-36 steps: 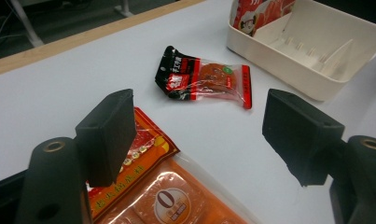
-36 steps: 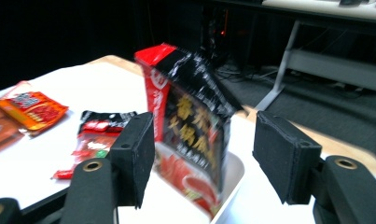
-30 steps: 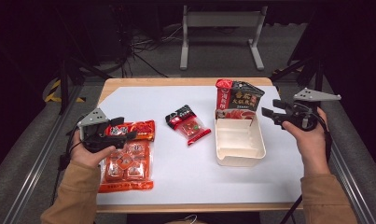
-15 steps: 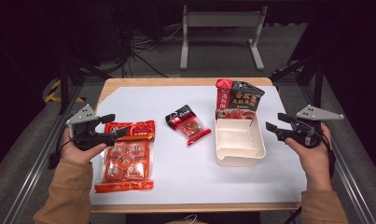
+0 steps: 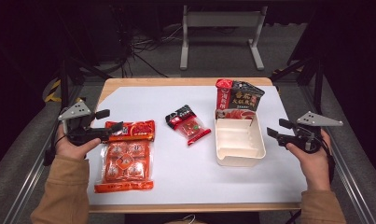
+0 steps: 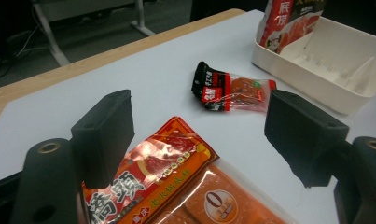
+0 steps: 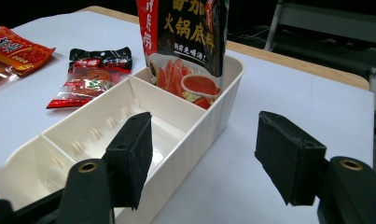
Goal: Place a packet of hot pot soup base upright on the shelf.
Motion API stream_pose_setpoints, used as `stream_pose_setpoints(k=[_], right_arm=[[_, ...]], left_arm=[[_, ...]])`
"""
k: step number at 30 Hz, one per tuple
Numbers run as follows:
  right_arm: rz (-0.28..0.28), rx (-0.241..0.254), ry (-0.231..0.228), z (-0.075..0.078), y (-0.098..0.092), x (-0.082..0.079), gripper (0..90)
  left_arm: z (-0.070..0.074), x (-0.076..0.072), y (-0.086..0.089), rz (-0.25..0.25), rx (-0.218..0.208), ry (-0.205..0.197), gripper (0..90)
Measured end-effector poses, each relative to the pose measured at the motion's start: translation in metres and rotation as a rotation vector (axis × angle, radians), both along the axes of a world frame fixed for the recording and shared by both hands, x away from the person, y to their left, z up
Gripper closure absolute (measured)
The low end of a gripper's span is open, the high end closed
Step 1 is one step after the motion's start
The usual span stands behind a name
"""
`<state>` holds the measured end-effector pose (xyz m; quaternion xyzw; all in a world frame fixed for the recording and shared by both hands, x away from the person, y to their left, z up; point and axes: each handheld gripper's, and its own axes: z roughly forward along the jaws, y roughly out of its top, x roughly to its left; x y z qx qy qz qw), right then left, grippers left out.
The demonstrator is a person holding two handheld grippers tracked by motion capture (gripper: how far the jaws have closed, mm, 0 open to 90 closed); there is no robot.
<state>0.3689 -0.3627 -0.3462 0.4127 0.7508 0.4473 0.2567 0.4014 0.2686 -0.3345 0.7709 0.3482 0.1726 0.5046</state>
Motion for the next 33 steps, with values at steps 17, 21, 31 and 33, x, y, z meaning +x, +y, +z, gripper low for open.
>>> stream_pose_setpoints(k=[17,21,31,33], right_arm=[[0.010,0.011,0.040,-0.009,0.004,0.004,35.7],[0.005,0.015,0.043,-0.011,0.003,0.004,34.5],[0.003,0.016,0.049,-0.015,0.004,0.006,32.7],[0.000,0.017,0.052,-0.017,0.003,0.007,32.3]], left_arm=[[-0.032,0.038,0.025,0.143,0.056,0.090,27.8],[-0.046,0.046,0.034,0.170,0.043,0.135,28.8],[-0.066,0.055,0.041,0.203,0.029,0.201,27.1],[-0.070,0.057,0.041,0.208,0.030,0.214,27.0]])
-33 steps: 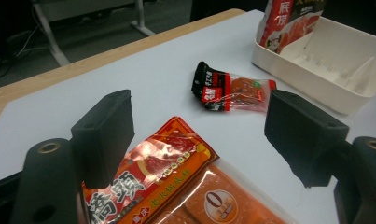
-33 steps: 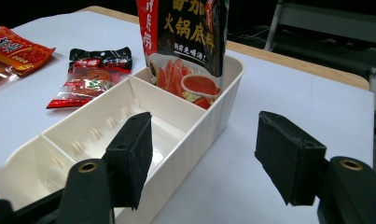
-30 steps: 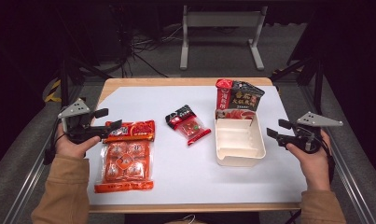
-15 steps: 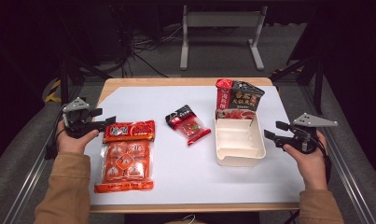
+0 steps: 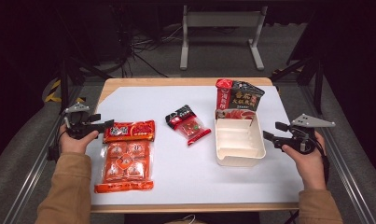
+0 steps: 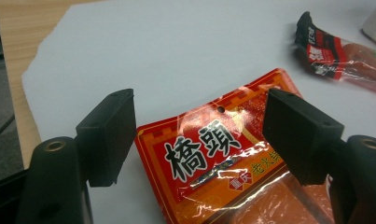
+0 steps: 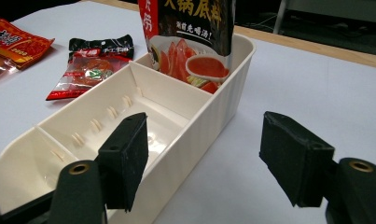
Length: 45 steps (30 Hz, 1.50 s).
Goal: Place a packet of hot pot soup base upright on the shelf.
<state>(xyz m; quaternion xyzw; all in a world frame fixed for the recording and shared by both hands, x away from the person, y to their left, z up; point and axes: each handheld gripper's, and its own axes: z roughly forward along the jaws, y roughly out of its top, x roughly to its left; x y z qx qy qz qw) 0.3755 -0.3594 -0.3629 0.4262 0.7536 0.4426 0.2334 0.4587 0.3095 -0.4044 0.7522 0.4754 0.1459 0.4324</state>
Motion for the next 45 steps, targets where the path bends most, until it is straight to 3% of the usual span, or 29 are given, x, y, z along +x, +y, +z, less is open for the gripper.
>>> stream_pose_setpoints(k=[6,7,9,17,22,31,39,45], right_arm=[[-0.004,0.004,0.006,-0.002,0.000,0.000,32.0],[-0.004,0.005,0.007,-0.003,0.000,0.000,31.9],[-0.002,0.004,0.006,-0.003,0.000,0.001,31.8],[-0.006,0.001,0.018,-0.007,0.000,0.002,31.3],[-0.006,0.001,0.017,-0.009,0.000,0.003,31.3],[-0.003,0.006,0.021,-0.011,0.000,0.004,31.2],[-0.002,0.006,0.024,-0.012,0.001,0.004,31.1],[0.000,0.006,0.018,-0.011,0.001,0.004,31.1]], left_arm=[[-0.010,0.005,0.001,0.005,0.018,0.035,26.8],[-0.012,0.004,0.000,0.028,0.047,0.029,27.0],[-0.013,0.005,0.000,0.035,0.056,0.024,27.4],[-0.025,0.009,-0.003,0.002,0.059,0.081,27.1],[-0.029,0.012,-0.003,-0.024,0.047,0.113,26.8],[-0.037,0.015,-0.001,-0.013,0.047,0.171,24.9],[-0.042,0.018,-0.001,-0.033,0.029,0.186,25.2],[-0.044,0.018,-0.004,-0.071,0.005,0.176,31.1]])
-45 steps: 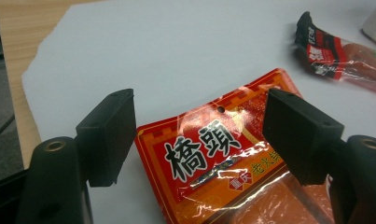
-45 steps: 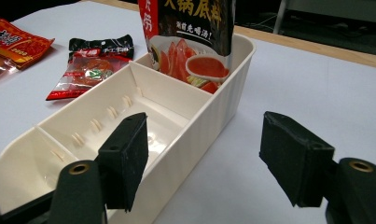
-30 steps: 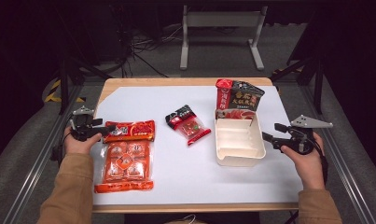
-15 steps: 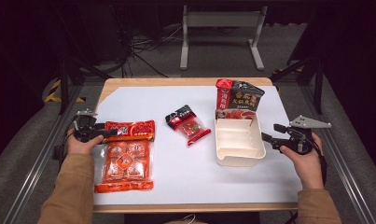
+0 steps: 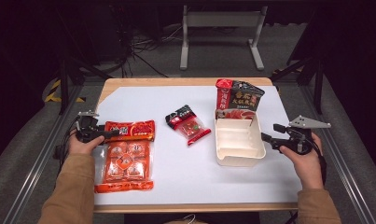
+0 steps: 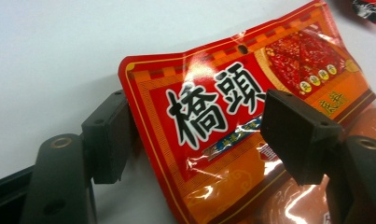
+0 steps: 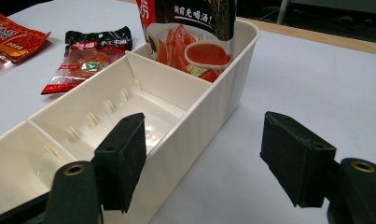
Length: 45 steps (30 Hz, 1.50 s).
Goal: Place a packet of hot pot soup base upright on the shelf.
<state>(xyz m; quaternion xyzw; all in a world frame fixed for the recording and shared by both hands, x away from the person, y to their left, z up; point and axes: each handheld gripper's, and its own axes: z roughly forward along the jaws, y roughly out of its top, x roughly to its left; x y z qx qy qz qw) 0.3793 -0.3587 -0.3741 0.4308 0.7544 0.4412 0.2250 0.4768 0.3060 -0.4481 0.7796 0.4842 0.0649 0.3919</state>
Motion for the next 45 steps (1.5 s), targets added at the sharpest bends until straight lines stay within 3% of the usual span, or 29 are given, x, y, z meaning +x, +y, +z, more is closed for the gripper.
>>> stream_pose_setpoints(k=[6,9,14,19,23,27,32,35,37,42,45], right_arm=[[0.001,0.000,-0.002,0.000,-0.001,0.000,31.1],[0.002,0.001,-0.003,0.000,-0.001,0.000,30.9],[0.002,-0.001,-0.003,-0.001,0.000,0.001,30.6],[0.005,-0.003,-0.003,-0.001,0.001,0.001,30.5],[0.005,-0.003,-0.006,-0.001,0.000,0.000,30.5],[0.005,-0.003,-0.009,-0.001,0.001,0.000,30.5],[0.004,-0.005,-0.012,-0.001,0.001,0.000,30.9],[0.004,-0.001,-0.027,-0.001,0.000,0.000,33.5],[0.023,0.000,-0.053,-0.001,0.000,-0.001,41.3],[0.049,0.011,-0.054,0.001,0.001,-0.002,49.1],[0.062,0.010,-0.038,0.002,0.002,-0.002,53.2]], left_arm=[[0.004,-0.003,0.000,-0.045,-0.044,-0.046,43.3],[0.002,-0.005,0.001,-0.045,-0.027,-0.069,49.6],[-0.004,-0.002,0.004,-0.024,-0.055,-0.042,51.3],[-0.008,0.000,0.001,-0.010,-0.032,-0.030,50.2],[-0.008,0.000,0.002,-0.003,-0.012,-0.039,55.2],[-0.009,-0.001,0.001,0.022,0.007,-0.050,73.3],[-0.007,-0.004,-0.001,0.034,0.032,-0.056,86.8],[-0.003,-0.006,0.002,0.035,0.002,-0.061,89.0],[-0.001,-0.007,0.004,0.037,-0.003,-0.063,90.0],[0.008,-0.011,0.007,0.042,-0.051,-0.076,90.0],[0.013,-0.014,0.008,0.037,-0.054,-0.093,90.0]])
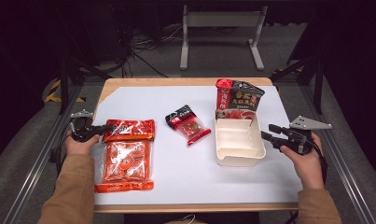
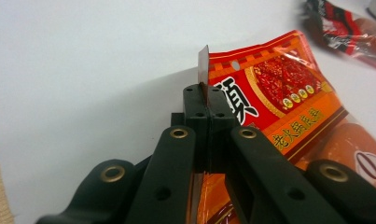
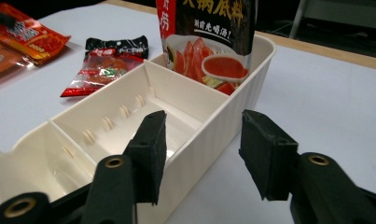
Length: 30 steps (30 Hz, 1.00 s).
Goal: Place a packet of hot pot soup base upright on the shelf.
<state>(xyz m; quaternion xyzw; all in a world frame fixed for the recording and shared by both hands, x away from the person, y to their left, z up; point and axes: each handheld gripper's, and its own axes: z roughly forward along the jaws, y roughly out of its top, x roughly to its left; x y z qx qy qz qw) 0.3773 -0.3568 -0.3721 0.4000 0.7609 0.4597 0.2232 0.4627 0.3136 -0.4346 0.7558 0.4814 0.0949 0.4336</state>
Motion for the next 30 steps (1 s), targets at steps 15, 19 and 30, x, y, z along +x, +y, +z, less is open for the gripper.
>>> stream_pose_setpoints(k=[15,19,30], right_arm=[[0.013,0.005,0.051,0.009,0.003,-0.001,61.4],[0.041,0.025,0.062,0.013,0.005,-0.003,65.8],[0.046,0.020,0.048,0.023,0.007,-0.009,69.2]], left_arm=[[0.047,-0.028,0.007,-0.009,-0.079,-0.115,90.0],[0.058,-0.035,0.007,-0.016,-0.098,-0.131,90.0],[0.095,-0.058,-0.004,-0.064,-0.122,-0.217,90.0]])
